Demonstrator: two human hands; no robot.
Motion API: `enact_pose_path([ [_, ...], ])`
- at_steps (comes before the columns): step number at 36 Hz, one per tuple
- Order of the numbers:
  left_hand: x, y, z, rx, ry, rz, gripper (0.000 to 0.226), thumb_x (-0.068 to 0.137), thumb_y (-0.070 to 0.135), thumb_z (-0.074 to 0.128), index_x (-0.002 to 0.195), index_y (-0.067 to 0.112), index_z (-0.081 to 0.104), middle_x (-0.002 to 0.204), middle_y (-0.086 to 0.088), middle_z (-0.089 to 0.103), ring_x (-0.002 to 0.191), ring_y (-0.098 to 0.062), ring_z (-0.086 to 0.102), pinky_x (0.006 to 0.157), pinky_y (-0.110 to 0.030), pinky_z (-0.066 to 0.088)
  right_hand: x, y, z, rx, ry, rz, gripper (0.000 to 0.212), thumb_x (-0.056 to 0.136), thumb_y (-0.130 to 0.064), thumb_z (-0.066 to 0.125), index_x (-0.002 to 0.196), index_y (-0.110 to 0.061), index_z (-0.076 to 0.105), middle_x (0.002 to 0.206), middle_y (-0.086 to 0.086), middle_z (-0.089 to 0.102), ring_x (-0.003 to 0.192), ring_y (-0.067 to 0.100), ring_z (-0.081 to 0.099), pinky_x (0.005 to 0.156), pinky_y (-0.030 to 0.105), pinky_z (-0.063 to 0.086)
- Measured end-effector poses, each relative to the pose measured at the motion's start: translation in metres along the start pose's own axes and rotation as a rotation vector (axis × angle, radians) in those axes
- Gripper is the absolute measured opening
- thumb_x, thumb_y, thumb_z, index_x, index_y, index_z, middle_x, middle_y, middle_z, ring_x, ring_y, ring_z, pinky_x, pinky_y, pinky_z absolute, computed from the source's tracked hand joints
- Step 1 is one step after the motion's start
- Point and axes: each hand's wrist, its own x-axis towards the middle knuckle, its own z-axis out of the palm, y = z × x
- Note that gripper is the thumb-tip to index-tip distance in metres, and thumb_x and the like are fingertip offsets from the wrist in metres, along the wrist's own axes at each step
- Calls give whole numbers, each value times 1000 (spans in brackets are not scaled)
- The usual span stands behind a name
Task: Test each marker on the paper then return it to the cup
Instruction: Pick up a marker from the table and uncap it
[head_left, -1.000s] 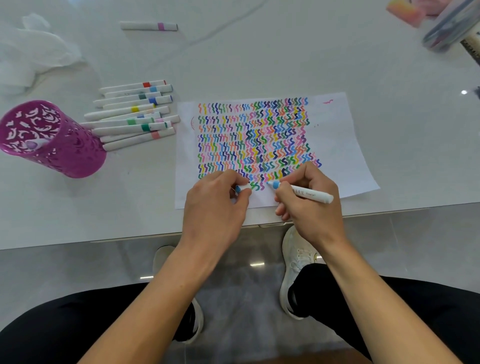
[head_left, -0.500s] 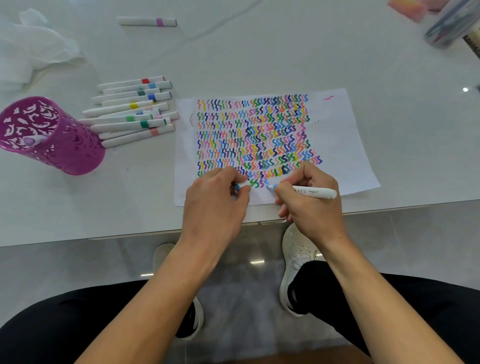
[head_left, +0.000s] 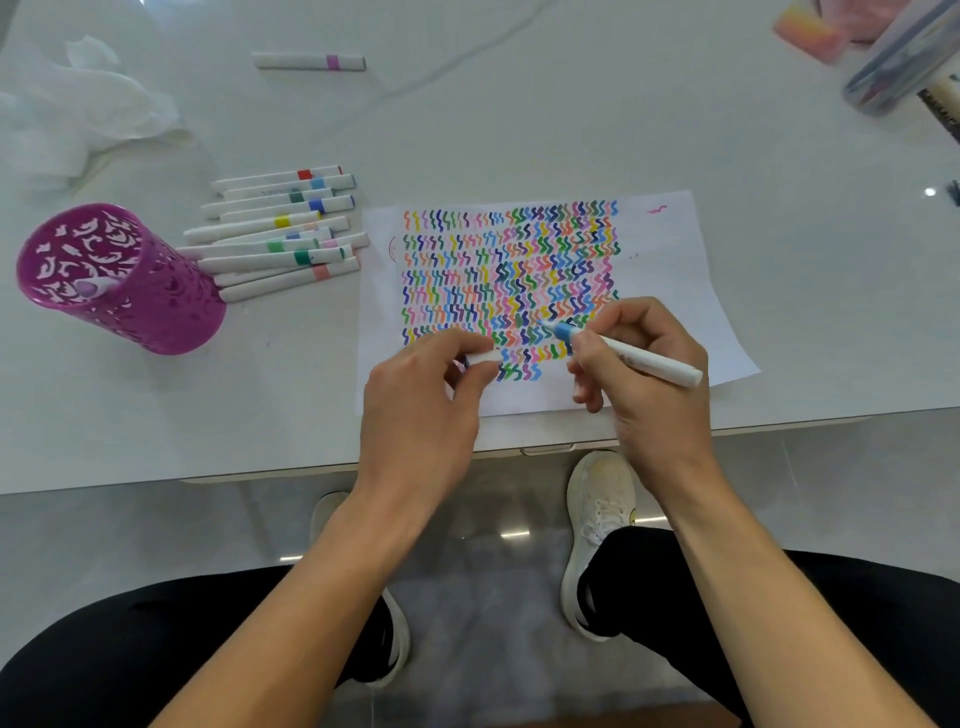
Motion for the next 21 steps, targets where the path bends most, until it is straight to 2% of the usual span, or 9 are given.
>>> enact_pose_path([
  [2, 1, 1, -4, -168, -3, -80, 10, 90, 25, 75, 98, 32, 76, 77, 18, 70, 73, 0, 64, 66, -7, 45, 0, -4, 4, 9, -24, -5, 8, 83, -12, 71, 85, -13, 63, 66, 5, 69, 50, 19, 58, 50, 26, 48],
  [5, 3, 0, -10, -401, -30, -169, 7, 92, 22, 73, 97, 25, 77, 76, 7, 74, 70, -9, 69, 69, -19, 53, -1, -8, 10, 13, -64, 4, 8, 83, -13, 72, 85, -10, 65, 65, 7, 70, 50, 20, 59, 49, 28, 47],
  [8, 3, -1, -14, -524, -83, -229, 10, 94, 16, 70, 98, 22, 77, 79, 5, 75, 68, -6, 67, 67, -17, 51, -2, -10, 15, 32, -93, 20, 8, 83, -13, 72, 83, -9, 65, 63, 7, 68, 47, 21, 57, 46, 27, 44],
  [12, 0, -5, -18, -556, -136, -233, 16, 97, 12, 65, 97, 25, 76, 72, 12, 72, 65, -3, 63, 64, -18, 51, -4, -10, 20, 51, -118, 41, 10, 83, -10, 70, 80, -9, 61, 59, 8, 67, 43, 22, 55, 43, 25, 41],
  [17, 0, -7, -22, -537, -198, -236, 19, 100, 11, 60, 105, 20, 76, 87, 4, 77, 64, -6, 59, 62, -18, 49, -5, -10, 25, 21, -136, 68, 11, 81, -10, 67, 76, -10, 58, 57, 7, 66, 39, 23, 51, 41, 25, 38],
  [21, -1, -7, -25, -492, -256, -191, 20, 100, 12, 59, 104, 22, 76, 86, 7, 76, 65, -6, 58, 62, -17, 48, -3, -8, 26, -25, -161, 87, 10, 79, -12, 66, 72, -14, 59, 57, 8, 66, 40, 24, 51, 42, 25, 38],
])
